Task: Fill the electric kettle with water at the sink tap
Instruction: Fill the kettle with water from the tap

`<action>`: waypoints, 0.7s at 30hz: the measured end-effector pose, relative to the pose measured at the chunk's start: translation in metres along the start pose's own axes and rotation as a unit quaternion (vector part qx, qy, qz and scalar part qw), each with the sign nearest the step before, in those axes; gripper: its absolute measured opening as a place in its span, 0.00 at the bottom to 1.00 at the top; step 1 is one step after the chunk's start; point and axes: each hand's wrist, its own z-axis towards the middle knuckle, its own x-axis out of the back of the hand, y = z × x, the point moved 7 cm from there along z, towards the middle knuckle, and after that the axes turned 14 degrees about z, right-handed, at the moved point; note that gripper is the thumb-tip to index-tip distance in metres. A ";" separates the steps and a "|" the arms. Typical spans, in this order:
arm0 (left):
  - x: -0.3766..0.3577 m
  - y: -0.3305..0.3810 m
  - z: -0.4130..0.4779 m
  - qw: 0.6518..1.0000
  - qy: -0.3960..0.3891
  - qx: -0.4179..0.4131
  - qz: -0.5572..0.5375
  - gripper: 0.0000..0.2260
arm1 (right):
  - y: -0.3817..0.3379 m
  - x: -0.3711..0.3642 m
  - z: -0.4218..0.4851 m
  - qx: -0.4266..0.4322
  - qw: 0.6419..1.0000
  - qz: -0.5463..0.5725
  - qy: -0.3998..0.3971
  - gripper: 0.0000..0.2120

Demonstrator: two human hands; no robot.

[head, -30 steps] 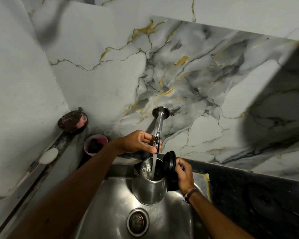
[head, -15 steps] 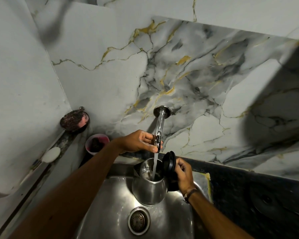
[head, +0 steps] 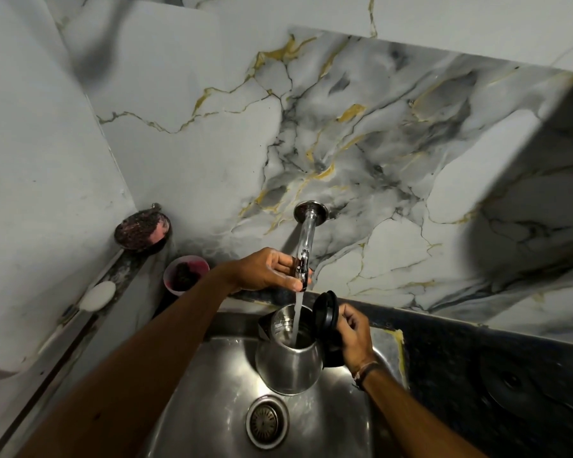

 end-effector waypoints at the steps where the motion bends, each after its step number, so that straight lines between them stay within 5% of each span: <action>1: 0.000 0.000 0.000 1.000 0.001 0.000 0.000 0.17 | 0.000 0.000 0.000 0.000 1.000 -0.002 0.001 0.16; 21: 0.001 0.002 -0.001 1.000 0.006 0.014 0.027 0.17 | 0.004 0.004 -0.002 -0.003 1.000 0.001 0.002 0.17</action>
